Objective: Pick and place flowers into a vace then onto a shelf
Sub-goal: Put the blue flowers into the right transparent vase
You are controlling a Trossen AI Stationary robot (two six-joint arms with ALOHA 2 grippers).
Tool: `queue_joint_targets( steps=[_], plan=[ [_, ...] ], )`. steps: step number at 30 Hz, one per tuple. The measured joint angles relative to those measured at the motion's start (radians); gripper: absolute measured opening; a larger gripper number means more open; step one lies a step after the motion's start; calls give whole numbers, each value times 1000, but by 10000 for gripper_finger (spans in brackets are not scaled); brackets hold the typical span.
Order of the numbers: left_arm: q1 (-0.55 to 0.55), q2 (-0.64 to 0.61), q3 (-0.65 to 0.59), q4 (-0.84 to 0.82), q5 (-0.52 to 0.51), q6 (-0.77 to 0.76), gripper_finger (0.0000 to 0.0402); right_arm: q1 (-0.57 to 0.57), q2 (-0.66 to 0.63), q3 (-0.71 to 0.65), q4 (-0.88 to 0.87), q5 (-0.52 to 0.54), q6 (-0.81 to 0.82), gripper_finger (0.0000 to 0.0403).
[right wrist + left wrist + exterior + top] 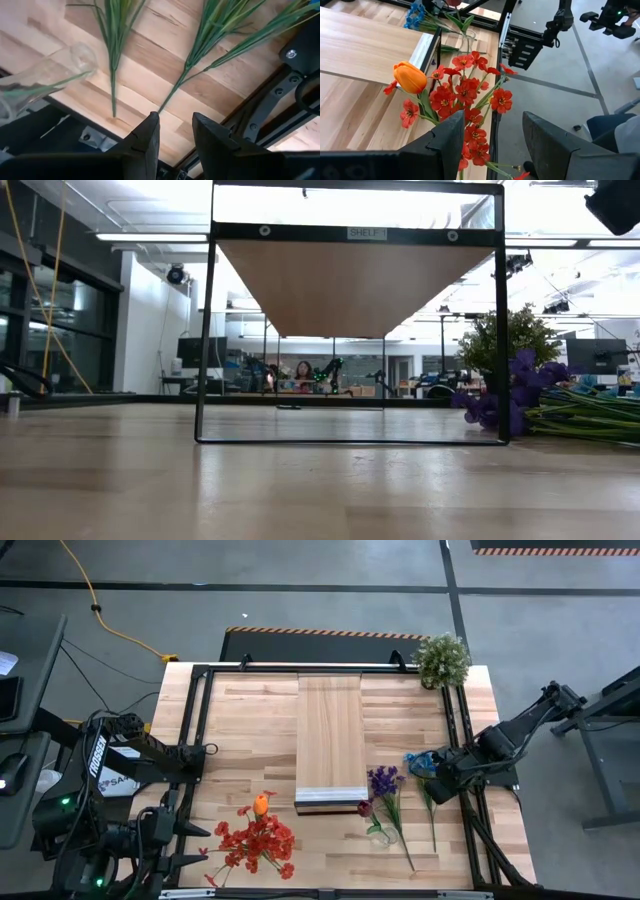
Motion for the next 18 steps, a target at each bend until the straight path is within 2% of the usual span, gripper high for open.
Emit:
queue_joint_targets(
  steps=[9,18],
  plan=[
    [0,0,0,0,0,0,232,0,105,0,3,4,-33,117],
    [0,0,0,0,1,0,232,0,173,0,4,3,-48,187]
  ],
)
